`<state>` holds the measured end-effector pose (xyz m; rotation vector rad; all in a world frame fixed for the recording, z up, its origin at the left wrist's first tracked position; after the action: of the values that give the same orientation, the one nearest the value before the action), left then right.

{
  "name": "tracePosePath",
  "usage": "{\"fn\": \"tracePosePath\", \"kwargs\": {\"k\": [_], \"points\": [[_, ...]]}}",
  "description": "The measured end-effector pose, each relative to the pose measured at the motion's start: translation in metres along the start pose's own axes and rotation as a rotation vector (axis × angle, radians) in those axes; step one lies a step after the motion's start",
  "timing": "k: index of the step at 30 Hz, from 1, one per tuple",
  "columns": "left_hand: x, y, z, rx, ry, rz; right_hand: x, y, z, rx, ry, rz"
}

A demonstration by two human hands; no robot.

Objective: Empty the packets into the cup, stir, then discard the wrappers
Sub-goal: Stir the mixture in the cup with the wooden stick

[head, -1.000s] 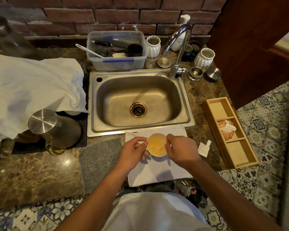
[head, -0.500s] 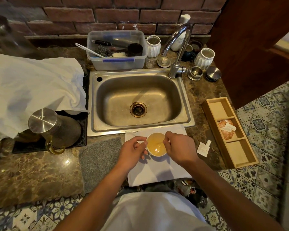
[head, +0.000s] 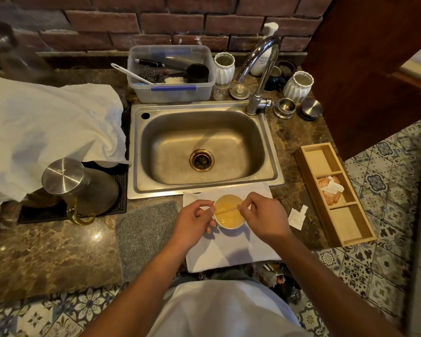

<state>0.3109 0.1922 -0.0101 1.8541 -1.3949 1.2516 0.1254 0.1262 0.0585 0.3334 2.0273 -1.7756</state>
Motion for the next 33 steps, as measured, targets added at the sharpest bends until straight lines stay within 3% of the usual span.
{"fn": "tracePosePath", "kwargs": {"k": [8,13,16,19,22,25,33], "points": [[-0.001,0.0,0.002,-0.001,0.024,0.023,0.05,-0.033,-0.032,0.138,0.352,0.485],[-0.005,0.0,0.006,-0.003,0.006,0.026,0.083,-0.028,-0.06,0.187,0.575,0.591],[-0.003,0.0,0.005,0.008,0.009,0.033,0.09,-0.025,-0.064,0.167,0.505,0.463],[0.001,0.001,0.0,0.02,0.006,0.022,0.091,-0.017,-0.061,-0.016,0.329,0.359],[0.0,0.001,-0.001,0.05,0.006,0.012,0.089,-0.012,-0.059,-0.279,0.228,0.442],[0.001,0.003,-0.004,0.094,0.005,0.003,0.095,-0.019,-0.061,-0.438,0.279,0.574],[0.007,0.007,-0.014,0.181,0.027,0.071,0.155,-0.005,-0.054,-0.246,0.574,0.844]]}}
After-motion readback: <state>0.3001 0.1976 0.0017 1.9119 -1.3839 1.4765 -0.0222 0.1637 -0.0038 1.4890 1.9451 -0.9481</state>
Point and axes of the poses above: each hand's wrist, its own z-axis towards the middle knuckle, its own y-axis out of the palm, x = y × z, the point moved 6 cm from there along z, towards the middle knuckle, and after that the axes turned 11 degrees about x, right-handed, at the moved point
